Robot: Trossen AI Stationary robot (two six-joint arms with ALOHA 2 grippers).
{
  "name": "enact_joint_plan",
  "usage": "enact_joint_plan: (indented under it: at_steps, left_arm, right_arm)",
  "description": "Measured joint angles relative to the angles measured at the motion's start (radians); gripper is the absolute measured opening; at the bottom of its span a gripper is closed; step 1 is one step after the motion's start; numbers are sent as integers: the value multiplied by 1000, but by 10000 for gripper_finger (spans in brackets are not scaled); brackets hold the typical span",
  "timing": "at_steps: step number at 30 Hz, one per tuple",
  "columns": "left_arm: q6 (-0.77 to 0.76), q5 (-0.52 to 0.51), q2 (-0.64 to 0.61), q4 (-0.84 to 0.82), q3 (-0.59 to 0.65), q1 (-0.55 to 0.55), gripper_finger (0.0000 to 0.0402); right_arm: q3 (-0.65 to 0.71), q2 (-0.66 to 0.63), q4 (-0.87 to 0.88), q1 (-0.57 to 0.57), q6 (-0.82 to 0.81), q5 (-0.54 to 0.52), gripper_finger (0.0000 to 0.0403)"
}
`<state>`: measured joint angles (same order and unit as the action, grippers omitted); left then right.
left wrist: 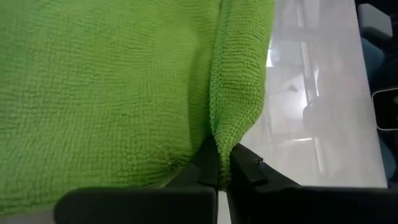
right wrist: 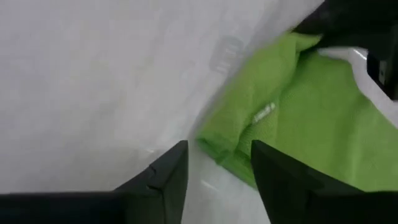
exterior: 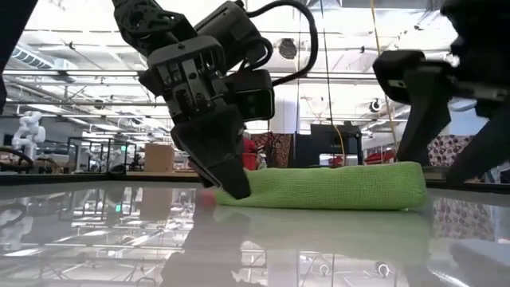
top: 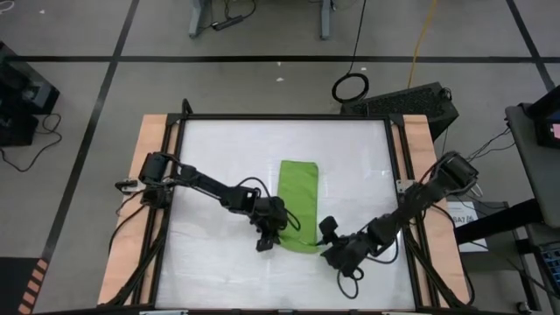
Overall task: Roll towel
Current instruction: Roll the green microfiber cloth
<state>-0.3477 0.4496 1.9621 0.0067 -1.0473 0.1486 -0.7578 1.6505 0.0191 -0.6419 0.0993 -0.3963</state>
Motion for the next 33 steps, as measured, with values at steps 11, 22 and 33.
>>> enact_joint_plan:
  at_steps: [11,22,33]
  left_arm:
    - [-24,3,0,-14,0,-11,9]
    - [-38,2,0,-31,-1,-23,9]
    - [-40,7,0,-27,0,-26,9]
  right_arm:
    - [-16,54,-54,-9,111,-83,122]
    - [-54,86,-53,-65,213,-156,189]
    - [-75,180,-50,-47,186,-157,140]
